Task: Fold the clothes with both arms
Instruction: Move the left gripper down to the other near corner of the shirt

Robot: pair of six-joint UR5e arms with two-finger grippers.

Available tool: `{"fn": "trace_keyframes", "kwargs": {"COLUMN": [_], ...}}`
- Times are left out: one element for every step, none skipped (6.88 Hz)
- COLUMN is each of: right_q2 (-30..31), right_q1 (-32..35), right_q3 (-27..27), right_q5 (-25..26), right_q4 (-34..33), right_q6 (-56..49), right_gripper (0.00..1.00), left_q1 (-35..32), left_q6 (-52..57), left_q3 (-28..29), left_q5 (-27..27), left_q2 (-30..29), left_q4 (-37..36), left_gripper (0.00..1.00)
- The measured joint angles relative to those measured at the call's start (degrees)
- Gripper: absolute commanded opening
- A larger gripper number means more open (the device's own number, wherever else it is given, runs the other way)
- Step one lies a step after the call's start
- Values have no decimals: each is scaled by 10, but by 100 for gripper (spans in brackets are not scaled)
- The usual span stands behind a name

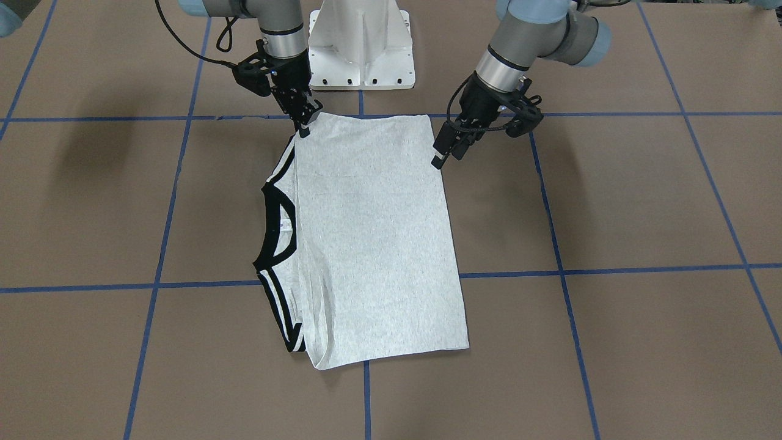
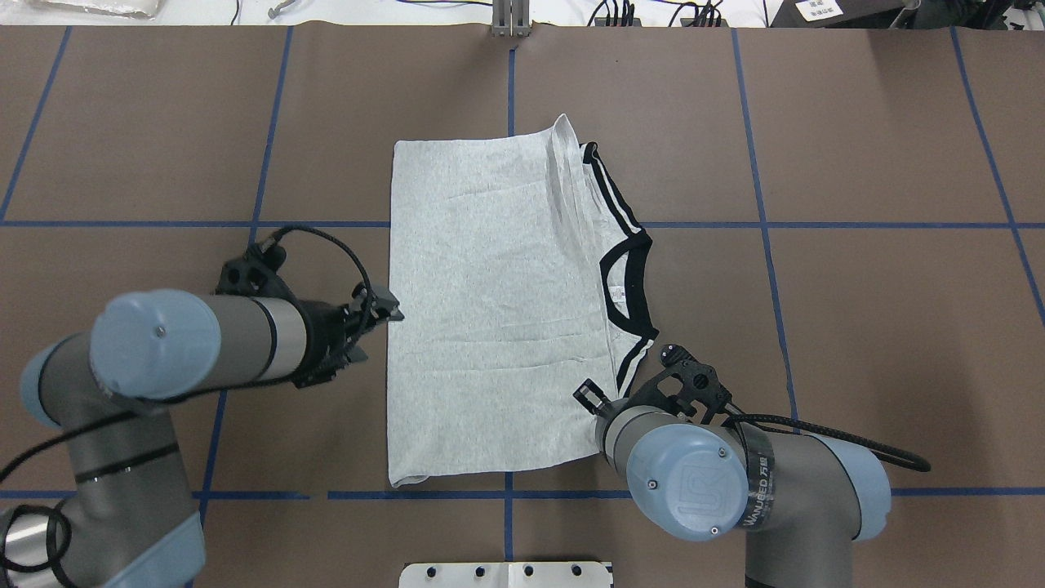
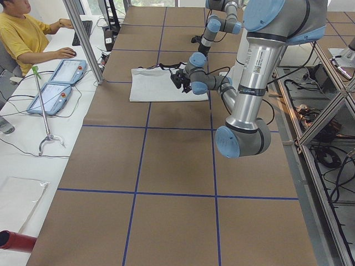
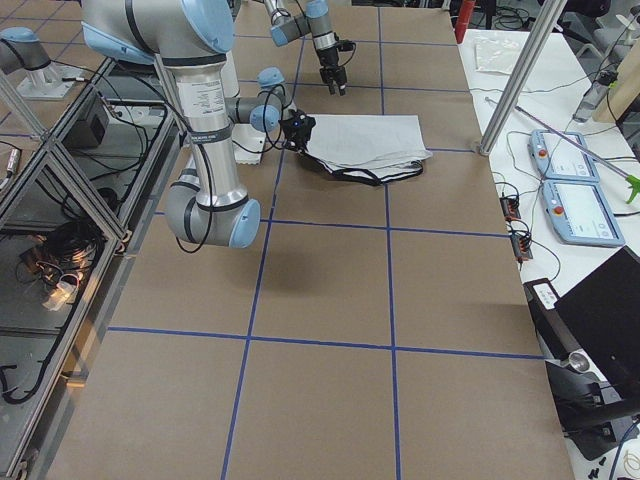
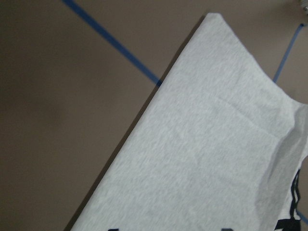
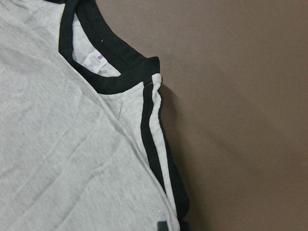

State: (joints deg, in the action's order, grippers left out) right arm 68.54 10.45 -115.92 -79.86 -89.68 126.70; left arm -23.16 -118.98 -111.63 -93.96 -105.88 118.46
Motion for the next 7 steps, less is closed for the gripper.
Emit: {"fn": "trace_keyframes", "kwargs": {"right_q2": [3, 4, 4, 5, 4, 3, 3], "right_q1": [-1, -2, -4, -5, -7, -10, -11], "right_q3": [-1, -1, -1, -1, 0, 0, 0], "right_q5": [0, 0, 0, 1, 1, 1, 1], "right_q4": [1, 1, 1, 1, 1, 1, 2], "right_q6": [0, 0, 0, 0, 0, 0, 0], "right_gripper": [0, 0, 0, 0, 0, 0, 0], "left_q1": [47, 90, 119, 140, 151, 156, 157], "left_q6": [-39, -75, -98, -111, -115, -116, -117], "left_q3": [-5, -7, -6, -3, -1, 0, -1], "left_q5": [25, 48, 60, 65, 66, 67, 67], "left_q2": [8, 17, 22, 23, 23, 22, 21], "left_q4": [-18, -27, -30, -30, -31, -31, -30], "left_gripper": [75, 74, 70, 63, 45, 0, 0]}}
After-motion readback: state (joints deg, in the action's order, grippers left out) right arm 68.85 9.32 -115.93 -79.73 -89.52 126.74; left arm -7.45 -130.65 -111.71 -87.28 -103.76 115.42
